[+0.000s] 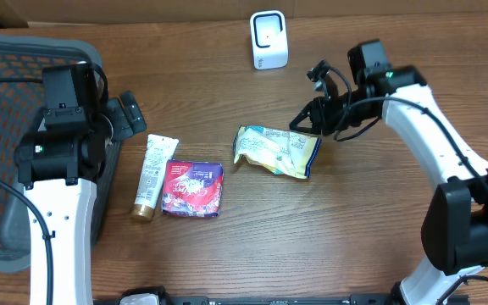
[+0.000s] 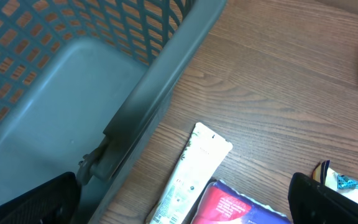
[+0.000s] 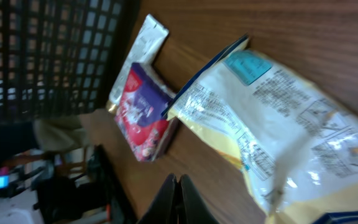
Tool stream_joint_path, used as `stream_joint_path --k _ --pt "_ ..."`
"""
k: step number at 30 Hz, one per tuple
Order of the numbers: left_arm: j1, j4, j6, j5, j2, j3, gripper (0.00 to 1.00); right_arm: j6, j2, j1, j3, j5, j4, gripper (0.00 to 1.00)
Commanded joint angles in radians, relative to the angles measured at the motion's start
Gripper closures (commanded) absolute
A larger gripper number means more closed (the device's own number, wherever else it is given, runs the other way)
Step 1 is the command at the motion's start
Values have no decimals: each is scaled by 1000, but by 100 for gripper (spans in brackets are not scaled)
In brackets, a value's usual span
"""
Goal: Scan the item barcode
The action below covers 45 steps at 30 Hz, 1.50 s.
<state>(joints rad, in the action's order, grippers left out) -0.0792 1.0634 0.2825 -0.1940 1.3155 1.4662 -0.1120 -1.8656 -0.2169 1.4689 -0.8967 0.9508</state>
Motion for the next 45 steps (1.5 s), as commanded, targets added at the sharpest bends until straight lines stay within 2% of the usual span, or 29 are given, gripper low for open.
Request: stream_joint_path --k 1,5,9,12,16,20,25,32,35,39,45 --pt "1 3 10 11 -8 13 0 -2 4 -3 -140 -224 -122 96" --pt "1 3 10 11 -8 13 0 185 3 -13 -323 -251 -440 96" --pt "1 3 10 11 -8 13 0 358 -3 -47 -434 -222 -719 96" --pt "1 3 10 11 -8 13 0 436 -31 -89 -451 -60 -794 96" --pt "1 3 10 11 -8 13 0 473 -102 -126 -451 -8 -869 96" --pt "1 3 10 11 -8 13 0 510 -176 -130 -451 121 -868 96" --pt "1 3 10 11 -8 13 0 532 -189 -121 -447 99 -868 96" --pt "1 3 10 11 -8 13 0 602 -189 -131 -447 96 -629 96" --pt "1 3 10 11 -8 13 0 507 -187 -137 -447 83 -570 96" --pt "1 3 10 11 -8 13 0 449 -127 -143 -441 24 -540 96" --pt "1 3 10 11 -8 13 0 428 93 -127 -379 138 -423 96"
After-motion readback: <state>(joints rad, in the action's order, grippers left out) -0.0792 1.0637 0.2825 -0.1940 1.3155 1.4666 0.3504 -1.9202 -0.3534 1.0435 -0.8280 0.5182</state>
